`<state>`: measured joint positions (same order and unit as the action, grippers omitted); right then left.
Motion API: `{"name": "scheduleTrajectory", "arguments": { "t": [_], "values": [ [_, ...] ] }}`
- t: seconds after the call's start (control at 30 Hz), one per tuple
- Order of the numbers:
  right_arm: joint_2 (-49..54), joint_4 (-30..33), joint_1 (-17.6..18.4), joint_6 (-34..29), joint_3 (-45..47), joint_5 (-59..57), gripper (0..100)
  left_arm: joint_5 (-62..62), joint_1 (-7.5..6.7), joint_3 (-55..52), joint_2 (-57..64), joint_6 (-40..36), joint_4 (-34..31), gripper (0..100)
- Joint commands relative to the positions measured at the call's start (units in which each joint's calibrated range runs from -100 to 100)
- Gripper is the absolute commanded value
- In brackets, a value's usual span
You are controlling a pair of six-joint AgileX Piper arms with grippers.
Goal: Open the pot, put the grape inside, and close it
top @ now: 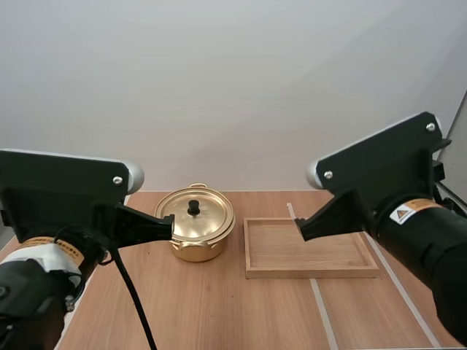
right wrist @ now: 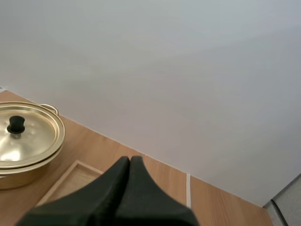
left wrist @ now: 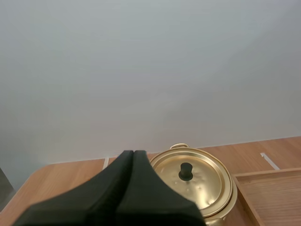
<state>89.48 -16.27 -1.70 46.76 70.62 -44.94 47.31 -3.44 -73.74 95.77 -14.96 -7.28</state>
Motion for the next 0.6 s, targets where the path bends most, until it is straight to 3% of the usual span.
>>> {"name": "scheduleTrajectory", "arguments": {
  "t": [0.0,0.13,0.23,0.33,0.43,0.5,0.57],
  "values": [
    [2.65,2.36,0.32,0.54,4.95,7.10,0,-0.91,0.01,-3.00,4.23,-0.10,-0.32,0],
    [2.80,2.01,0.32,0.54,10.00,13.40,0,-6.29,0.11,-9.59,4.23,-0.10,-0.32,0],
    [2.80,2.01,0.32,-1.04,12.85,14.55,0,-16.40,1.40,-15.45,4.23,-0.21,-0.32,0],
    [4.45,6.10,0.41,-10.32,14.76,15.48,0,-26.90,2.88,-22.49,4.23,-2.67,-0.32,0],
    [5.48,14.80,0.47,-21.02,17.25,20.72,0,-31.81,3.51,-26.26,4.23,-3.36,-0.32,0],
    [5.92,18.93,0.47,-25.01,18.67,22.52,0,-24.95,3.58,-26.26,4.23,-3.60,-0.32,0],
    [6.56,19.19,0.47,-26.21,19.64,22.52,0,-23.29,3.58,-26.26,4.23,-4.50,-0.02,0]
  ]
}}
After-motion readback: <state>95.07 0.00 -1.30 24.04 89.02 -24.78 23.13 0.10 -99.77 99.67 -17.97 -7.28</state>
